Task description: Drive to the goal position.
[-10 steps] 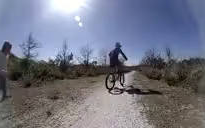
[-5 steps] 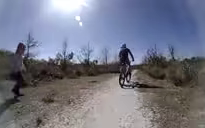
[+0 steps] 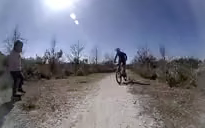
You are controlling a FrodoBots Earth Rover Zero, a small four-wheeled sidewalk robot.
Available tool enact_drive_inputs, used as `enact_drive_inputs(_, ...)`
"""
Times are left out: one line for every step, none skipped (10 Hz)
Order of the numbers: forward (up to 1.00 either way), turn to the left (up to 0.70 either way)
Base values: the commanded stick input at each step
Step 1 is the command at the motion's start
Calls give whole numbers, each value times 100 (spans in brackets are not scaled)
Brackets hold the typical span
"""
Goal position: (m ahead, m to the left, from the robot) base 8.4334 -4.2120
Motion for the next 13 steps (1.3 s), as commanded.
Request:
enact_drive_inputs(50, 0)
enact_drive_inputs(50, 0)
enact_drive_inputs(50, 0)
enact_drive_inputs(50, 0)
enact_drive_inputs(50, 0)
enact_drive_inputs(50, -6)
enact_drive_inputs(50, -43)
enact_drive_inputs(50, -48)
enact_drive_inputs(50, -50)
enact_drive_inputs(50, -50)
enact_drive_inputs(50, -50)
enact_drive_inputs(50, -50)
enact_drive_inputs(50, -50)
